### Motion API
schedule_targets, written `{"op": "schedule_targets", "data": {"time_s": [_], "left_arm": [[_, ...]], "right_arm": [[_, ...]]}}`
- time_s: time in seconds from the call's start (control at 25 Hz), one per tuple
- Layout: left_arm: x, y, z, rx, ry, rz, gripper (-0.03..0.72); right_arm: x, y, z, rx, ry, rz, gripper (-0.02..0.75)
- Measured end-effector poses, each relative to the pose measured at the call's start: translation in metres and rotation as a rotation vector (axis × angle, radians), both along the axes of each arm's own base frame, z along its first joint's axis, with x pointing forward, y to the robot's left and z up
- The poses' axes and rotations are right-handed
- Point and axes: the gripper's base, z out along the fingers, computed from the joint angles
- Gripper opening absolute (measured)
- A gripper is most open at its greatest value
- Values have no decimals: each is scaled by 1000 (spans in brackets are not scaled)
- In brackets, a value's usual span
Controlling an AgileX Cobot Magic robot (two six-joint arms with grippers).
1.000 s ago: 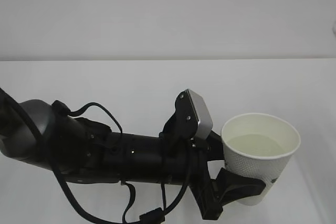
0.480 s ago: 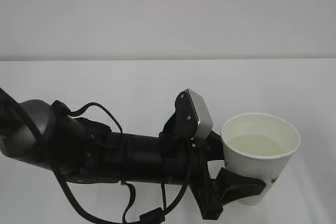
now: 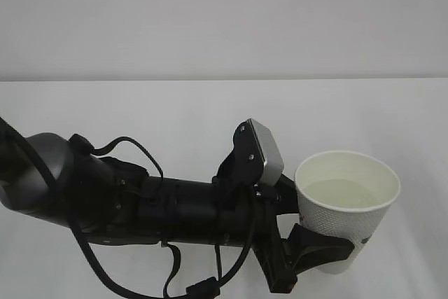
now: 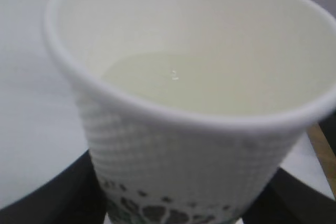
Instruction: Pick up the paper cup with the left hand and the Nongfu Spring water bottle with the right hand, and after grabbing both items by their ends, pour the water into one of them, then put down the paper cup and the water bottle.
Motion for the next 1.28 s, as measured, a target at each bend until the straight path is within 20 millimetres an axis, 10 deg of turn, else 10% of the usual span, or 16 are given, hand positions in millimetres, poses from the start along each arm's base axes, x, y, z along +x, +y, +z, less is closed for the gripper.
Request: {"op": "schedule_targets", "data": {"time_s": [1.28], "left_arm": [[4, 0, 1, -9, 18, 49, 495]], "right_arm": [[37, 9, -45, 120, -1, 43, 484]]}}
